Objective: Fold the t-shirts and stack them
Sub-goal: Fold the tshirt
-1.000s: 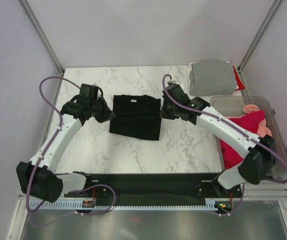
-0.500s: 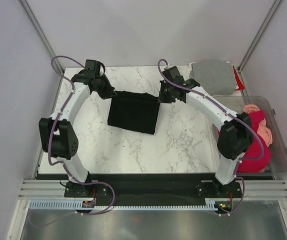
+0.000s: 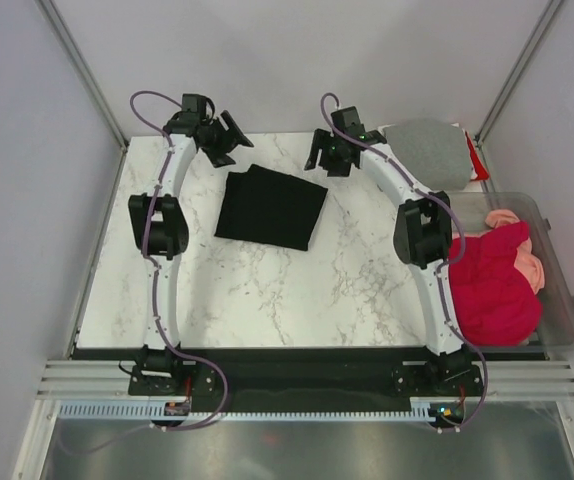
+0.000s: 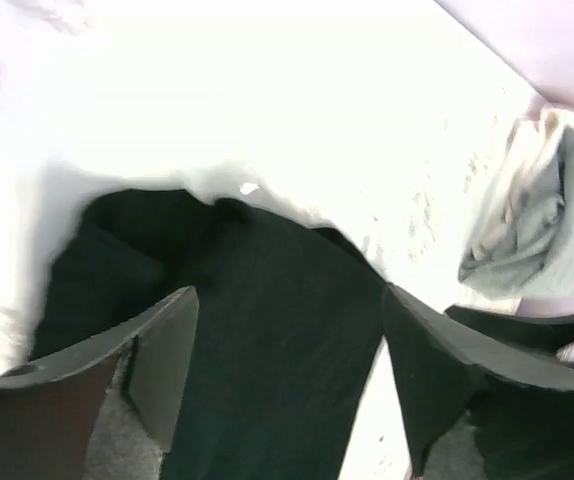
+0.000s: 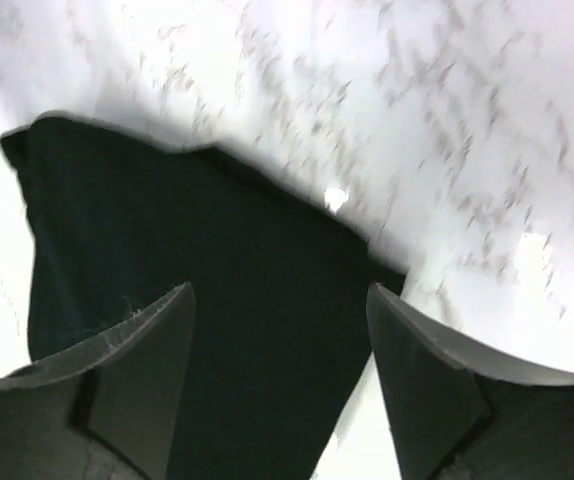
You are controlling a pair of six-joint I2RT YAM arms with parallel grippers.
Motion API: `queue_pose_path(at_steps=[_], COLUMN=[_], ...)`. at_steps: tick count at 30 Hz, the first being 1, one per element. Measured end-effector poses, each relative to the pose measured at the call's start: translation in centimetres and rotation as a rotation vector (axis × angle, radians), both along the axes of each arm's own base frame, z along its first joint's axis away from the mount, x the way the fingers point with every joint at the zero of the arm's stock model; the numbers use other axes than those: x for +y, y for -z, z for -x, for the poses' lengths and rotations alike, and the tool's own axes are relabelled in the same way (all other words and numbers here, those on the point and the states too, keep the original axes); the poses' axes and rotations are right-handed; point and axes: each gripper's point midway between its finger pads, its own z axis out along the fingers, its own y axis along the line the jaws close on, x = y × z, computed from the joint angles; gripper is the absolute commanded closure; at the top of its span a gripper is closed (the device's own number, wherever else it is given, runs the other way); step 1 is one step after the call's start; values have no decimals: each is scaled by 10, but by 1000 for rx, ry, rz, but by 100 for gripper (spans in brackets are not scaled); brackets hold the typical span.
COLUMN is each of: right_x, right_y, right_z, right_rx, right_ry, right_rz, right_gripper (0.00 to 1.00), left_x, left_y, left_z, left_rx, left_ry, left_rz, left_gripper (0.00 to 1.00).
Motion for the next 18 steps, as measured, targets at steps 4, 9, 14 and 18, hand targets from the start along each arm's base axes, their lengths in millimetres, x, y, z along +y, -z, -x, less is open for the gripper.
queue_pose_path(at_steps=[4,9,14,18], right_x=[-19,-53,-46,-32], right_y=[15,11,-3,15], right_z=[-32,17,76,116], right_rx=[-2,35,19,47], right_ry=[20,46,-1,-43], right_rz=[-33,-31,-108,-163], right_gripper=[19,18,19,19], left_x=[24,47,42,36], left_y=[16,1,-55,-82], left_z=[-4,53,106,106], left_rx=[47,133,38,-81], left_ry=[-42,-81,-34,27], left_rz=[9,-20,-40,-42], left_gripper=[13,16,20,22])
